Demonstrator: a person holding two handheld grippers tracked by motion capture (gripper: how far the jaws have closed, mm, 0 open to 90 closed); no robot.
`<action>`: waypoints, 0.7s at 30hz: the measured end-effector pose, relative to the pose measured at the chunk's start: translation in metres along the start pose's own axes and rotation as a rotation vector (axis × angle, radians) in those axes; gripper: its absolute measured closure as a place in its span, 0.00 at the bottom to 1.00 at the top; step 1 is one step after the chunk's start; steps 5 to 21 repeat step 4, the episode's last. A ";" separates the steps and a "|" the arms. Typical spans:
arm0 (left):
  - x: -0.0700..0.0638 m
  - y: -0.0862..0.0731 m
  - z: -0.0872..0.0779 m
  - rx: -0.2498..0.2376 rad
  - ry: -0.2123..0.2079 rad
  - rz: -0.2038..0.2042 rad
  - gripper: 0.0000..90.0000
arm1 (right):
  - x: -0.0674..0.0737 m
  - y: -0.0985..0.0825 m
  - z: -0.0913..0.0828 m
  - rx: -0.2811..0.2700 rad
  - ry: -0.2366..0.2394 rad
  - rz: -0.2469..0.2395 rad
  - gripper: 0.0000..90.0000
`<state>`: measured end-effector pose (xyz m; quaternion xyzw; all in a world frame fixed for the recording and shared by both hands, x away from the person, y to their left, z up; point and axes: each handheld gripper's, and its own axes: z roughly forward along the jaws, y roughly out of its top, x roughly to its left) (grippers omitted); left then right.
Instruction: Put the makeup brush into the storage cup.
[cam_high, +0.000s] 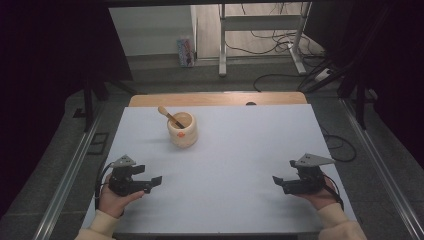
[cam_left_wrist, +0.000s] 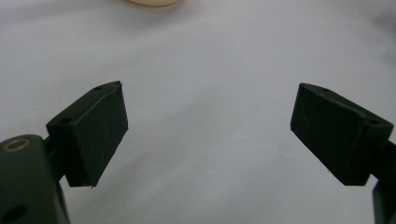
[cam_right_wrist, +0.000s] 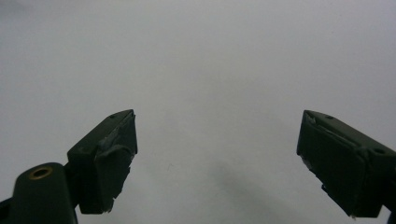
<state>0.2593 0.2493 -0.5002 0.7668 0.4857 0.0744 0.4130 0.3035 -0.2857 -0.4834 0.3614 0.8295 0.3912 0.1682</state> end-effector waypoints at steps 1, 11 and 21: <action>0.000 0.000 0.001 0.001 0.002 0.001 0.13 | 0.000 0.000 0.000 0.000 0.000 0.000 0.14; 0.000 0.001 0.002 0.002 0.004 0.007 0.14 | 0.000 0.000 0.000 0.001 -0.001 0.002 0.14; 0.000 0.001 0.002 0.002 0.004 0.007 0.14 | 0.000 0.000 0.000 0.001 -0.001 0.002 0.14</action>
